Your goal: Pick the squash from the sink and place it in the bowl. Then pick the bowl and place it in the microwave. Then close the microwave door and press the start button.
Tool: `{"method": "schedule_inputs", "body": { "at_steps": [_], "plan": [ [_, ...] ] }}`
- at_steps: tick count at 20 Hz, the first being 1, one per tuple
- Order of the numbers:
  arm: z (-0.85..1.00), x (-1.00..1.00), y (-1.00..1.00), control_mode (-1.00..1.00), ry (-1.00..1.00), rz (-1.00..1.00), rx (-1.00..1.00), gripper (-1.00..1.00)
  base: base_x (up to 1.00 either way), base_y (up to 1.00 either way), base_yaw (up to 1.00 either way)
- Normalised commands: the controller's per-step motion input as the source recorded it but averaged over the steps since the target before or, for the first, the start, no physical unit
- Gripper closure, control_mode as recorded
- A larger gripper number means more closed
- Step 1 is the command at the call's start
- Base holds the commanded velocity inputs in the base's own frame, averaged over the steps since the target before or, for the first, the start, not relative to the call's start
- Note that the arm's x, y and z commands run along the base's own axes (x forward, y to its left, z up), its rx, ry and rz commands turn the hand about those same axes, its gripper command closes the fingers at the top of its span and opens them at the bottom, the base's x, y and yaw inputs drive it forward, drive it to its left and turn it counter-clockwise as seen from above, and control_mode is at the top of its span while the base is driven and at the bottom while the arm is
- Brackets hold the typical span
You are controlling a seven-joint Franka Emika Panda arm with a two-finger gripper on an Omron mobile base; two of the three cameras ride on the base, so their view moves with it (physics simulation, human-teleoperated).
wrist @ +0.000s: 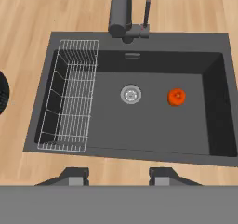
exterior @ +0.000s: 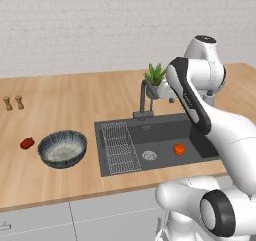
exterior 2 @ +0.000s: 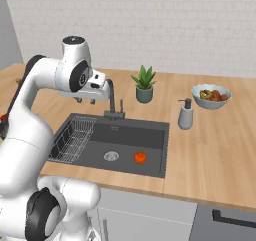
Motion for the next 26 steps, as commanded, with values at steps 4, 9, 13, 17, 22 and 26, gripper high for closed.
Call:
{"method": "schedule_inputs", "body": {
  "at_steps": [4,9,13,17,22,26],
  "plan": [
    [0.0,-0.57,0.0,-1.0,-0.1,0.02,0.0,-1.0,0.0,0.0,0.0],
    [-0.03,-1.0,-0.18,-1.0,-0.11,-0.01,0.0,-1.0,0.0,0.0,0.0],
    [-0.45,-0.28,-0.41,-1.0,0.0,0.0,-0.07,-1.0,0.0,0.0,0.0],
    [-0.39,0.0,-0.4,-1.0,0.0,0.0,-0.08,-1.0,0.0,0.0,0.0],
    [-0.31,0.08,-0.39,-1.0,0.0,0.0,-0.06,-1.0,0.0,0.0,0.0],
    [-0.35,0.25,-0.43,-1.0,0.0,0.0,0.0,-1.0,0.0,0.0,0.0]
  ]
}}
